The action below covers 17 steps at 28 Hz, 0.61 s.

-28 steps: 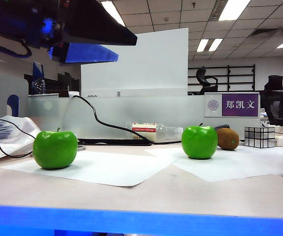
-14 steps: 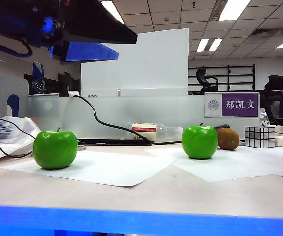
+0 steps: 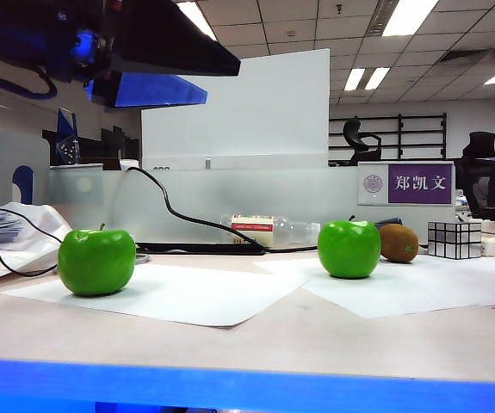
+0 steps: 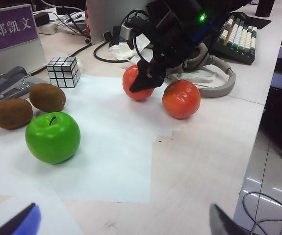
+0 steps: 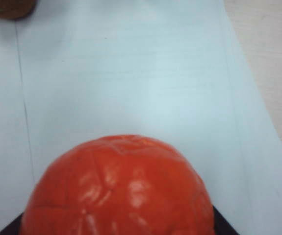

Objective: Put the same fruits together.

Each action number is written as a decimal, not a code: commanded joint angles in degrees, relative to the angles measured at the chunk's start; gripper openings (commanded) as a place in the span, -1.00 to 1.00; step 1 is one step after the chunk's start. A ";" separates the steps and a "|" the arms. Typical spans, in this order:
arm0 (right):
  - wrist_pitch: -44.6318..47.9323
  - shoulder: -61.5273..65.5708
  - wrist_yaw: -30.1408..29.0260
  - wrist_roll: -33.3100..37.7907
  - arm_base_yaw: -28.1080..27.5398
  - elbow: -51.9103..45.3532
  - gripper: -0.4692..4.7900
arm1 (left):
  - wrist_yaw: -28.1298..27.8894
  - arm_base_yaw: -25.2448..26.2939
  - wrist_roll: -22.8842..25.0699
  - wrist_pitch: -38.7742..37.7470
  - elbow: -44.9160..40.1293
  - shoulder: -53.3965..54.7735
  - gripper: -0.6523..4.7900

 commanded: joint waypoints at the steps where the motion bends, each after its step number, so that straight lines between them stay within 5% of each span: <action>1: 0.85 -0.15 -0.37 0.13 0.04 0.26 0.84 | 0.09 -0.04 0.22 1.03 0.42 -0.17 1.00; 3: 0.83 -0.15 -0.37 0.13 0.04 0.24 0.99 | 0.09 -0.04 0.22 1.03 0.42 -0.17 1.00; 17: 3.63 -0.24 0.57 1.70 -0.02 0.85 1.00 | 0.07 -0.04 0.20 0.98 0.42 -0.17 1.00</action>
